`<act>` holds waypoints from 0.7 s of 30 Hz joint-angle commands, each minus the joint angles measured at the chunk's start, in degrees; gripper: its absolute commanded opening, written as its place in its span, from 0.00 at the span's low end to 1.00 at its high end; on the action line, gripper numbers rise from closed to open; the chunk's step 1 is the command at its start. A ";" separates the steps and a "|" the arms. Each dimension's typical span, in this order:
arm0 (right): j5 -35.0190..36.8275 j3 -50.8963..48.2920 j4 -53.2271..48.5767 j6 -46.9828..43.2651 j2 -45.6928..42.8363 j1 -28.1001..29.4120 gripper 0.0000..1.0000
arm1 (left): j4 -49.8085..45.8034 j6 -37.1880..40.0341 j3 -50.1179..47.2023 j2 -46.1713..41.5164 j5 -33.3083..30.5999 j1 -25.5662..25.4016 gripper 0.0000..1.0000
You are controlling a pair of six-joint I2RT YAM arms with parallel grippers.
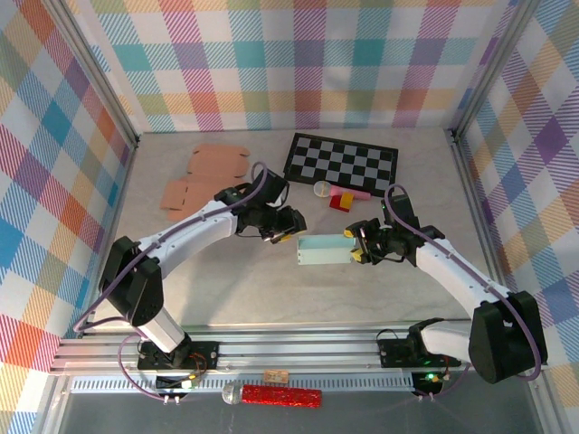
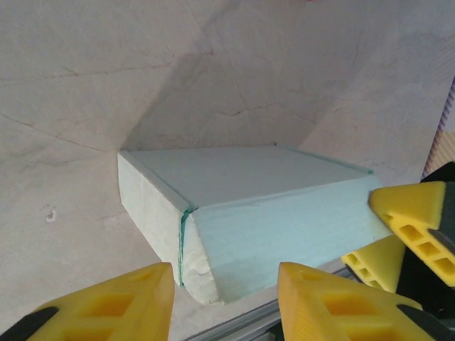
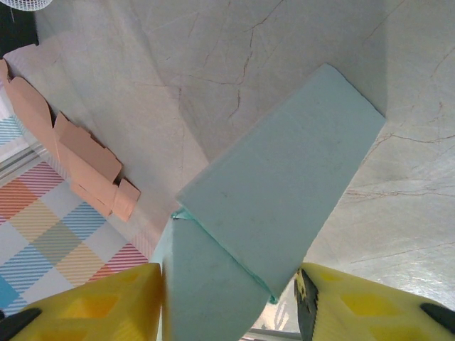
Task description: Fold the paper box
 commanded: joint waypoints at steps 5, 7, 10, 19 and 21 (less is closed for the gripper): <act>0.61 0.60 -3.09 -1.64 1.63 -0.20 0.51 | 1.22 -1.03 -3.23 1.27 2.40 -0.07 0.34; 0.56 0.90 -3.65 -1.86 1.83 -0.20 0.51 | 1.24 -0.60 -3.91 1.32 2.05 -0.06 0.32; 0.65 1.52 -4.53 -2.28 1.97 -0.20 0.51 | 1.56 0.19 -5.16 1.40 1.91 -0.06 0.31; 2.03 6.48 -11.17 -5.64 0.81 -0.42 0.55 | 1.86 1.95 -7.45 2.17 1.56 -0.11 0.29; 2.23 7.26 -12.11 -6.15 0.27 -0.45 0.55 | 1.74 2.39 -7.65 2.36 1.47 -0.07 0.29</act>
